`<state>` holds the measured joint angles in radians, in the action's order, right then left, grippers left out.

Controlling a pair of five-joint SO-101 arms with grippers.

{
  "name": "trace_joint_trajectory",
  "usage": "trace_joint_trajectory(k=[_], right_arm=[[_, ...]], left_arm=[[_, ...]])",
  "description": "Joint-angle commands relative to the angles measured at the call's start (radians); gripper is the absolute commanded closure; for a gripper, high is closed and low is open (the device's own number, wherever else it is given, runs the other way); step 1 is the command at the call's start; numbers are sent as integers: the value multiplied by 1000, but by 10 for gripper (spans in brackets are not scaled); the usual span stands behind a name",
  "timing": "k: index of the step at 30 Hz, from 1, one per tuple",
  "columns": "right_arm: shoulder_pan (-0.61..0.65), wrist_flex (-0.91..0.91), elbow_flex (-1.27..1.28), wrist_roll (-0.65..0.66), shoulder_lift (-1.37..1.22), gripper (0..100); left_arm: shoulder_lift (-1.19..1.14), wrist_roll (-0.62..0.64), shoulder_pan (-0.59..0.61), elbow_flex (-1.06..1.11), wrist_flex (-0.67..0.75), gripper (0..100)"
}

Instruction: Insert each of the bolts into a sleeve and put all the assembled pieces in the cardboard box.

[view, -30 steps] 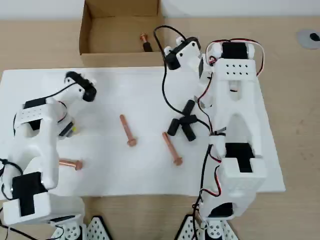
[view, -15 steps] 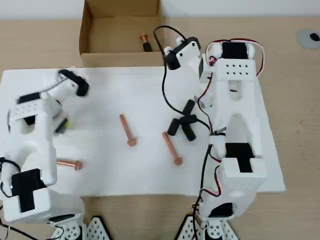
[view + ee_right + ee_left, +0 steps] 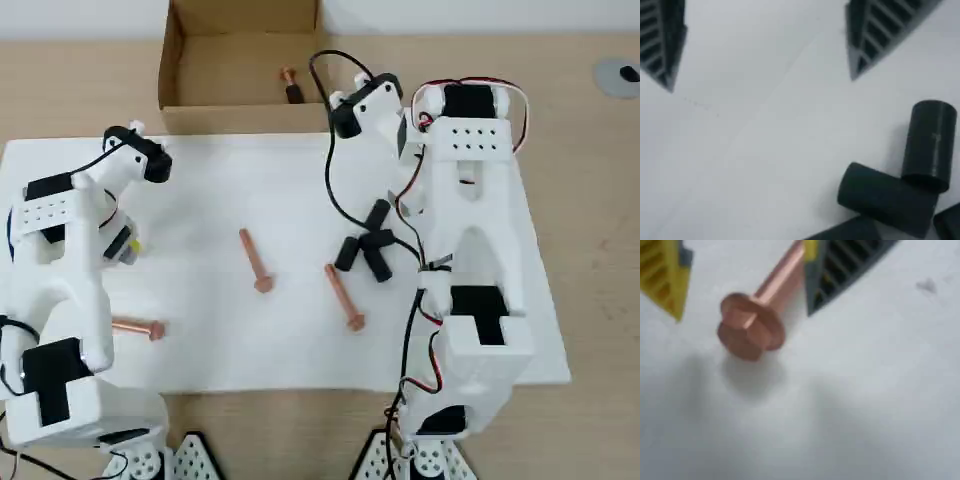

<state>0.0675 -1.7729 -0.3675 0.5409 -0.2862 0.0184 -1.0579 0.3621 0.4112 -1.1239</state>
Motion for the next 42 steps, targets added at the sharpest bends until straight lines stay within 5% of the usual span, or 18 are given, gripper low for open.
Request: trace_joint_trajectory(k=[1, 17, 37, 42], right_arm=[[-22, -17, 24, -15, 65, 731], [-22, -17, 217, -54, 298, 731], [-18, -15, 364, -109, 430, 731], [-18, -15, 364, -117, 427, 731]], left_arm=[[7, 8, 28, -32, -2, 822], [-74, -512, 54, -71, -44, 822], [-208, -493, 49, -167, -40, 988], [-208, -442, 46, -253, -144, 988]])
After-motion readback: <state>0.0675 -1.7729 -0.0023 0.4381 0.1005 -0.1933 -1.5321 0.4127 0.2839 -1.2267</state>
